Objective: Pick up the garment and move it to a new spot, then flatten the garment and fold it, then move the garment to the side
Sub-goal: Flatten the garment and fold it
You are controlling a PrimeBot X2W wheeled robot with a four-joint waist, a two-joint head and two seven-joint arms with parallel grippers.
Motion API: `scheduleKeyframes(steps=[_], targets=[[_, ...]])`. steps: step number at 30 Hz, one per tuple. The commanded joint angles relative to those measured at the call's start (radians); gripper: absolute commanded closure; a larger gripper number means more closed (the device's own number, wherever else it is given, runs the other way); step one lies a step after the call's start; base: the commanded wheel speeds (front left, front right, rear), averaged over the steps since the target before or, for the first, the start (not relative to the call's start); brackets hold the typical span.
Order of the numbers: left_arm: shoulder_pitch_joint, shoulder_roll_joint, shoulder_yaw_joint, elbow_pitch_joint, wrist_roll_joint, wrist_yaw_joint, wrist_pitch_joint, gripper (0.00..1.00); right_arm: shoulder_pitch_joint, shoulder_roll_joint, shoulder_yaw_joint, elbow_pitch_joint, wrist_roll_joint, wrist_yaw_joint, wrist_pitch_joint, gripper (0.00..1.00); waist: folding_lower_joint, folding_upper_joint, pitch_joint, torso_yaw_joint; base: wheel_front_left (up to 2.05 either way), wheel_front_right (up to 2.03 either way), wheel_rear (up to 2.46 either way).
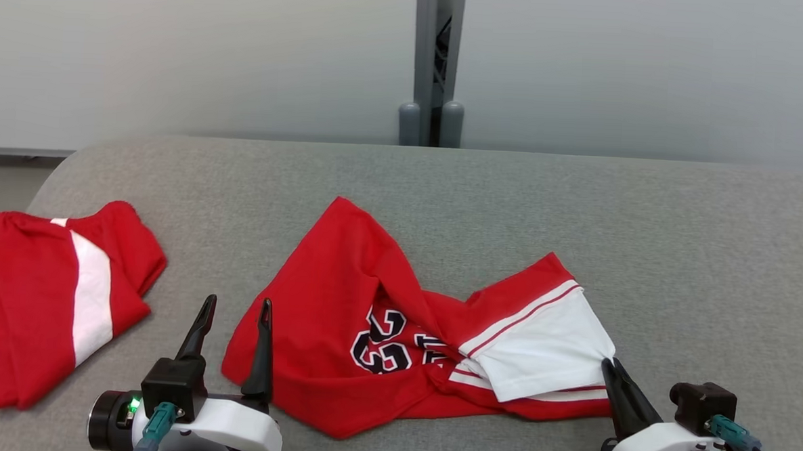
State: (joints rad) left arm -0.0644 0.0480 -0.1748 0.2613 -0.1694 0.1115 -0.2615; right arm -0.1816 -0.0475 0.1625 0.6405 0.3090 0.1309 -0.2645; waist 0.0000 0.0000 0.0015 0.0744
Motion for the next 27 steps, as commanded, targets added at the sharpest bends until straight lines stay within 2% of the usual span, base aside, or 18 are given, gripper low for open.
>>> scheduleKeyframes(steps=[1,10,17,22,27], targets=[[0.005,0.005,0.003,0.002,-0.007,0.004,-0.004,0.00,0.012,-0.013,-0.006,0.002,0.012,0.000,-0.002,1.00,0.0000,0.0000,-0.010,-0.024,0.00,0.00,0.00],[-0.045,0.005,0.007,0.046,0.004,0.003,-0.004,0.00,-0.001,-0.041,0.051,0.044,0.040,0.000,0.003,1.00,0.0000,0.0000,0.008,-0.106,0.00,0.00,0.00],[-0.176,0.019,0.039,0.202,0.055,-0.025,-0.004,0.00,-0.027,-0.058,0.165,0.066,0.088,0.000,0.054,1.00,0.0000,0.0000,0.071,-0.180,0.00,0.00,0.00],[-0.373,0.081,0.009,0.411,0.098,-0.089,0.003,0.00,-0.081,-0.056,0.205,0.082,0.097,0.000,0.036,1.00,0.0000,0.0000,0.143,-0.222,0.00,0.00,0.00],[-0.604,0.151,-0.030,0.601,0.086,-0.213,0.127,0.00,-0.164,-0.033,0.246,0.088,0.106,0.000,0.014,1.00,0.0000,0.0000,0.227,-0.267,0.00,0.00,0.00]])
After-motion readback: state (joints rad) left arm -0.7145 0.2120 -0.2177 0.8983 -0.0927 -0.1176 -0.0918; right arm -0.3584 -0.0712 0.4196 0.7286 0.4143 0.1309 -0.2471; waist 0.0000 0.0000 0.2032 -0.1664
